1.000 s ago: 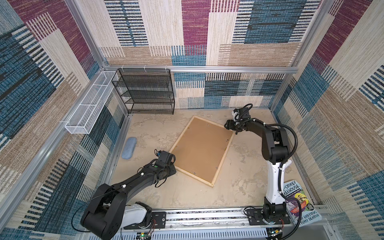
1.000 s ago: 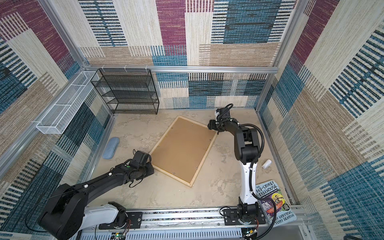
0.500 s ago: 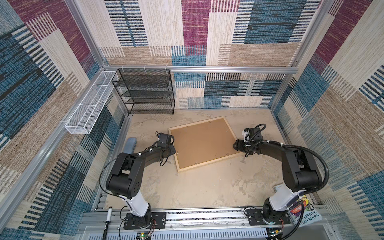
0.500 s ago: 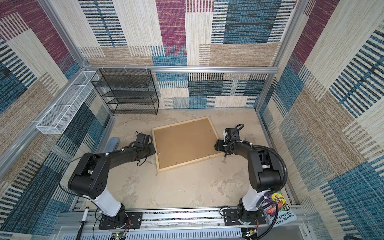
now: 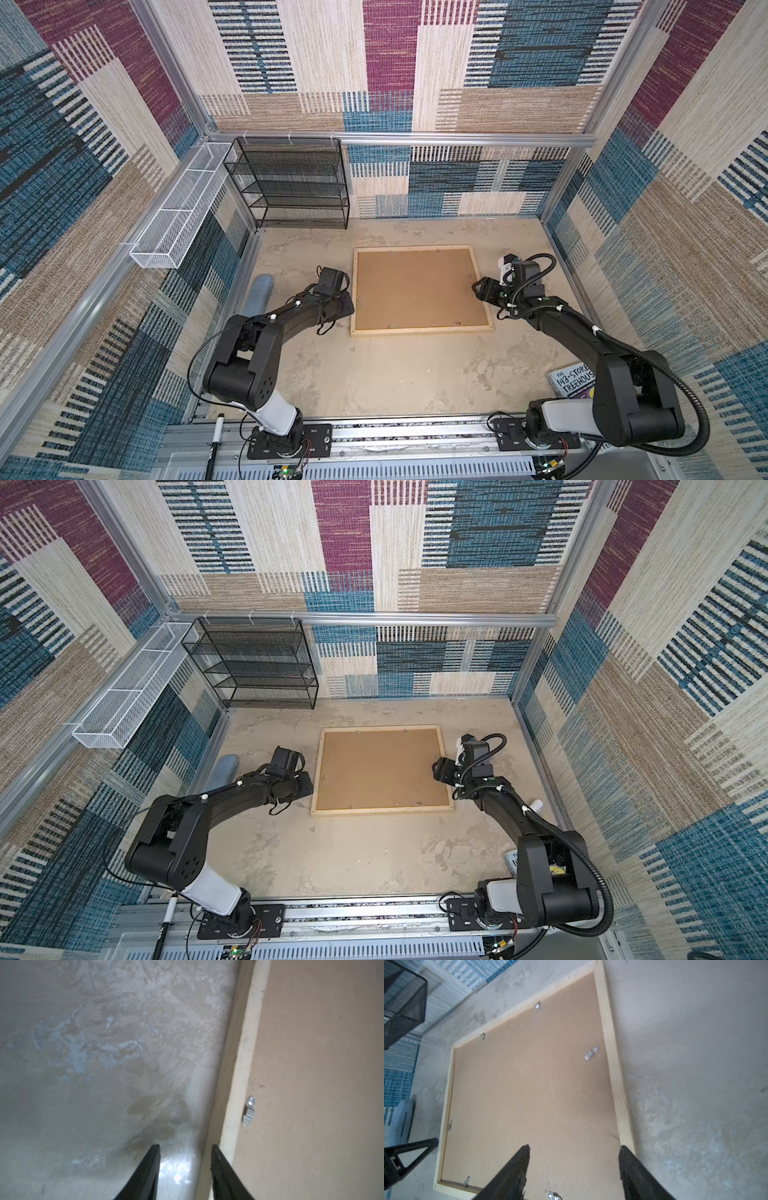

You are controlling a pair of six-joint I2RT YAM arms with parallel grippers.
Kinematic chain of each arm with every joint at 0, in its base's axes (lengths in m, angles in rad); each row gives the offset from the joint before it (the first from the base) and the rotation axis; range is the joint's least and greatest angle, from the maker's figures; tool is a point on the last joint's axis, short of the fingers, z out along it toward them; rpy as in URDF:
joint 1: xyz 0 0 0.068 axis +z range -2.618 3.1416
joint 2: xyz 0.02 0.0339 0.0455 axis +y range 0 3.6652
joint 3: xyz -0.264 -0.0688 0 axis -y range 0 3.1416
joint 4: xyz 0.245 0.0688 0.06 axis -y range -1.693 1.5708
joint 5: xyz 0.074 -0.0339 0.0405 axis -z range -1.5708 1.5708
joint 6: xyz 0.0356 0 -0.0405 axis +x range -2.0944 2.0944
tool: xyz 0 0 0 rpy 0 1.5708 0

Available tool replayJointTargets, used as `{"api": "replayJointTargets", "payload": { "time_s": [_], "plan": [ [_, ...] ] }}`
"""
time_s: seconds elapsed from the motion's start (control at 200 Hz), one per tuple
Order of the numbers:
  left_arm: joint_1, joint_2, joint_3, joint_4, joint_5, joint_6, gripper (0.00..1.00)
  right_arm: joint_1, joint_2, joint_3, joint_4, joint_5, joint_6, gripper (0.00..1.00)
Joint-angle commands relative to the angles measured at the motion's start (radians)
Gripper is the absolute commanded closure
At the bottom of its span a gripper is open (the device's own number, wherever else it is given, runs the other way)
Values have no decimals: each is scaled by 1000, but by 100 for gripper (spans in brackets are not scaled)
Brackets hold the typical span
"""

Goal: Put the photo into the frame

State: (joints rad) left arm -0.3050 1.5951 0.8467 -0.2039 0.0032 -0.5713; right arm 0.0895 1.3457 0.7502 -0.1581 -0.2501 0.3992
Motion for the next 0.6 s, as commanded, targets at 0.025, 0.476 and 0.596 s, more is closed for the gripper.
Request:
{"api": "replayJointTargets", "payload": {
  "time_s": [0.025, 0.476, 0.596],
  "plan": [
    [-26, -37, -7, -77, 27, 42, 56, 1, 20, 20, 61, -14, -5, 30],
    [-97, 20, 46, -80, 1, 51, 59, 6, -19, -74, 173, -123, -3, 31],
    [-98, 20, 46, -86, -15, 57, 63, 9, -12, -73, 183, -129, 0, 31]
  ]
}}
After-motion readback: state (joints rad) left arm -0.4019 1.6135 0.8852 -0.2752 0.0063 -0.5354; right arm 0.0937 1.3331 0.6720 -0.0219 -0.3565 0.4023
